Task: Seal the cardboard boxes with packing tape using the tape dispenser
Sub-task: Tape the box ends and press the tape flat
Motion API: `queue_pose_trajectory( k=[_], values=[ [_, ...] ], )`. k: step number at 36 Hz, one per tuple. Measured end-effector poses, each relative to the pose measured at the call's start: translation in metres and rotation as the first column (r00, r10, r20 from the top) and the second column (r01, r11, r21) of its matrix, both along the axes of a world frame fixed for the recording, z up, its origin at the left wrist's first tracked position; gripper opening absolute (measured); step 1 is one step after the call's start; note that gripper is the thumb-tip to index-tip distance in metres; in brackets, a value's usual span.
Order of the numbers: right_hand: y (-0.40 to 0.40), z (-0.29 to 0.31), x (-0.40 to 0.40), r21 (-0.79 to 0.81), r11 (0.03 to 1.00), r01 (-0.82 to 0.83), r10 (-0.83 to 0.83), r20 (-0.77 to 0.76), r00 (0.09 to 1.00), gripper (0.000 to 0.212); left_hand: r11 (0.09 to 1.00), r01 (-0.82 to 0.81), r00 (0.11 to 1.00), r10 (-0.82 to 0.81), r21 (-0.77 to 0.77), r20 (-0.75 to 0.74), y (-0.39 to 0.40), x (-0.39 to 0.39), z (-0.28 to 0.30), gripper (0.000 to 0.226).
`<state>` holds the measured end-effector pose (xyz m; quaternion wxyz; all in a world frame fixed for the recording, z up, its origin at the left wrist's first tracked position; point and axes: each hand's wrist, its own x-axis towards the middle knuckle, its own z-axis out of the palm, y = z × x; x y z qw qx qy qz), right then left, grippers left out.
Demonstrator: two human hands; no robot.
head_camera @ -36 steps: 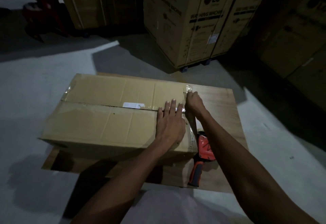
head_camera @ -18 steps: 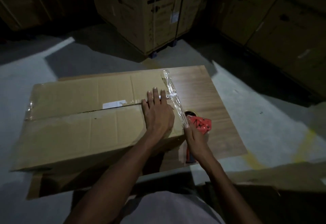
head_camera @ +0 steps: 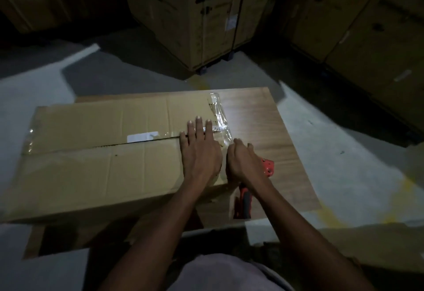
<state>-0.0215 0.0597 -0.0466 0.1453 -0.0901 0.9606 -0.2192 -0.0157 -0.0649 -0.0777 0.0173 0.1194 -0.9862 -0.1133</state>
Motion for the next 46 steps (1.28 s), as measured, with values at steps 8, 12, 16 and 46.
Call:
queue_pose_trajectory(
  k=[8, 12, 16, 46],
  values=[
    [-0.036, 0.004, -0.095, -0.080, 0.996, -0.036, 0.037, 0.015, 0.999, 0.014, 0.999, -0.036, 0.999, 0.036, -0.019, -0.032, 0.002, -0.001, 0.000, 0.060],
    [-0.053, 0.003, -0.131, -0.116, 0.993, -0.013, 0.014, 0.008, 1.000, 0.016, 0.999, -0.037, 0.999, 0.036, -0.022, -0.032, 0.002, 0.000, 0.001, 0.061],
    [-0.062, -0.001, -0.150, -0.201, 0.979, 0.018, -0.013, 0.025, 1.000, 0.023, 0.999, -0.041, 0.999, 0.040, -0.012, -0.035, 0.002, 0.000, 0.003, 0.060],
    [-0.021, -0.013, -0.032, -0.282, 0.918, 0.280, -0.240, 0.171, 0.956, 0.060, 0.998, 0.039, 0.999, -0.041, 0.054, 0.029, -0.004, -0.002, 0.007, 0.067]
  ],
)
